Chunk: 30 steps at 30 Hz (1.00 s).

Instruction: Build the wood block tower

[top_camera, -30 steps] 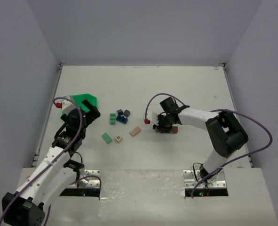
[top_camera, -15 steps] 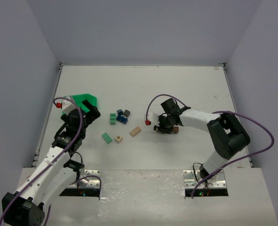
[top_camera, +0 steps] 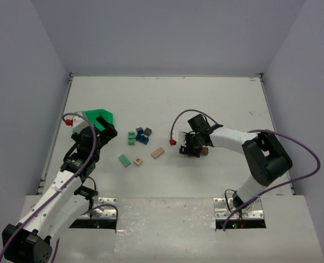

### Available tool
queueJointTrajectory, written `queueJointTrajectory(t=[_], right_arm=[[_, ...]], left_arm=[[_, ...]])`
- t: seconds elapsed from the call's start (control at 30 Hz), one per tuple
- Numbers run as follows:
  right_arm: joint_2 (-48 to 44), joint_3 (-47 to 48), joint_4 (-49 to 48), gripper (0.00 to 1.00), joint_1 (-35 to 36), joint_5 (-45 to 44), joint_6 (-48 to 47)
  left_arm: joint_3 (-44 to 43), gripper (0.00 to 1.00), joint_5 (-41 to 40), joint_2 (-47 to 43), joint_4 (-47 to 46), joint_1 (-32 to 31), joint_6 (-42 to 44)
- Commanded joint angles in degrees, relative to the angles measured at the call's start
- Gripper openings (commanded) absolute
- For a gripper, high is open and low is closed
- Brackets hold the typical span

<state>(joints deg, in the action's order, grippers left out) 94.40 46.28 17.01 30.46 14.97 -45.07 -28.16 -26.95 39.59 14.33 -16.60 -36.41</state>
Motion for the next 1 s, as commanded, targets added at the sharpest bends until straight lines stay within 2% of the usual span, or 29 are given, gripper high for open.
queueJointTrajectory(t=[0.0, 0.07, 0.1, 0.13, 0.47, 0.63, 0.83, 0.93, 0.97], right_arm=[[-1.87, 0.36, -0.27, 0.67, -0.26, -0.38, -0.11], [-2.2, 0.82, 0.3, 0.78, -0.31, -0.29, -0.28], [-2.54, 1.08, 0.73, 0.94, -0.31, 0.05, -0.28], [-2.81, 1.18, 0.74, 0.99, -0.31, 0.23, -0.2], [-8.67, 6.36, 7.56, 0.99, -0.24, 4.42, -0.25], [-12.44, 10.86, 8.56, 0.99, -0.07, 7.37, 0.98], [-14.7, 19.11, -5.34, 0.99, 0.3, 9.86, 11.82], [-13.37, 23.78, -9.74, 0.99, 0.38, 7.09, 19.94], [-12.79, 26.14, -10.78, 0.99, 0.39, 2.63, 23.68]], left_arm=[[-0.36, 1.0, 0.49, -0.66, -2.76, -0.71, 0.76], [-0.4, 1.0, 0.58, -0.66, -2.73, -0.71, 0.9], [-0.4, 1.0, 0.58, -0.66, -2.73, -0.71, 0.9], [-0.4, 1.0, 0.67, -0.66, -2.81, -0.71, 0.98], [-1.25, 1.0, 1.13, -0.18, -2.44, -0.71, 0.76], [-3.37, 1.0, 0.78, 3.1, -1.42, -0.71, -0.52], [-10.84, 1.0, -3.54, 12.11, 4.82, -1.96, -3.68], [-12.83, 1.0, -5.12, 14.71, 4.91, -4.13, -4.79], [-13.46, 1.0, -6.53, 15.65, 4.97, -5.75, -4.97]])
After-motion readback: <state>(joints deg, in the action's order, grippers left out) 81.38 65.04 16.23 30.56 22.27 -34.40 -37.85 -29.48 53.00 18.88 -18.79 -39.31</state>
